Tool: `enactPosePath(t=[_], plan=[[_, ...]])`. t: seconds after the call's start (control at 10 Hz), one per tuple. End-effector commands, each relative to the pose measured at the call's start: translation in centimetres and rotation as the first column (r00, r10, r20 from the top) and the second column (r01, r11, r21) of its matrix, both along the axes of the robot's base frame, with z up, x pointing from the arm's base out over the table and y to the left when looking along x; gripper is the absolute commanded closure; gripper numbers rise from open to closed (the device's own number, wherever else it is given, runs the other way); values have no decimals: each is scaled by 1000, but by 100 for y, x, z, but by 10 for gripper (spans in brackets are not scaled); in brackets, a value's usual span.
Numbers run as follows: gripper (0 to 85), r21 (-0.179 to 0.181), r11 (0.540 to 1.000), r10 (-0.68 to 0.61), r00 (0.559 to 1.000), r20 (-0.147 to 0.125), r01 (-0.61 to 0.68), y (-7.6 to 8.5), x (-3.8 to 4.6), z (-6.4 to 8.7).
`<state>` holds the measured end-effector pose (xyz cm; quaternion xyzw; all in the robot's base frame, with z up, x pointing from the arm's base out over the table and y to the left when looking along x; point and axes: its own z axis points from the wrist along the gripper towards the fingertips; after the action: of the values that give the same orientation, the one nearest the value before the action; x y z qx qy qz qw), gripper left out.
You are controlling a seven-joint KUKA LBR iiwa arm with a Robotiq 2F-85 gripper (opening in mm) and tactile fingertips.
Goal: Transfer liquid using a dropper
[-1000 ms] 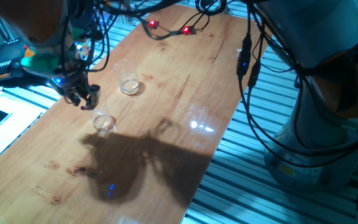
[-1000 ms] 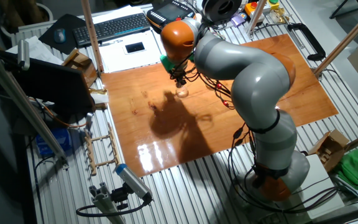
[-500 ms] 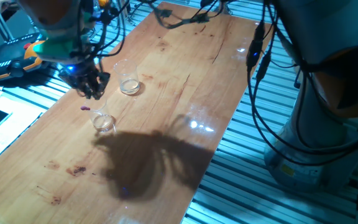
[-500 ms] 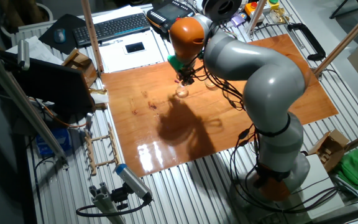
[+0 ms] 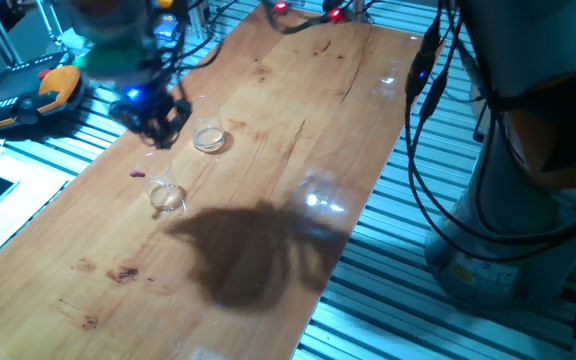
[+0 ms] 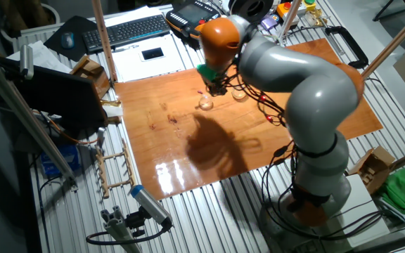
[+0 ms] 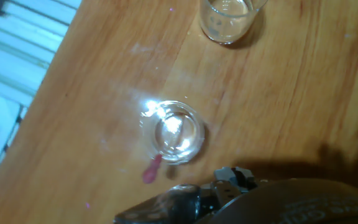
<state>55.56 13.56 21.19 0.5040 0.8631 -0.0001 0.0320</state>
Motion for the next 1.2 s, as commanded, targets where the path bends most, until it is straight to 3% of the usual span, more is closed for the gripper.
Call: enactPosePath(t=[0.0,0.2,0.5,1.1], plan=[[840,17,986,168,986,-15,-167,-60,-15,54],[840,16,979,205,978,-22,-205,-166,-45,130],[840,20,958,286,958,-17,-285,-286,-158,148],[840,4,916,402,916,-5,-402,-313,-267,198]])
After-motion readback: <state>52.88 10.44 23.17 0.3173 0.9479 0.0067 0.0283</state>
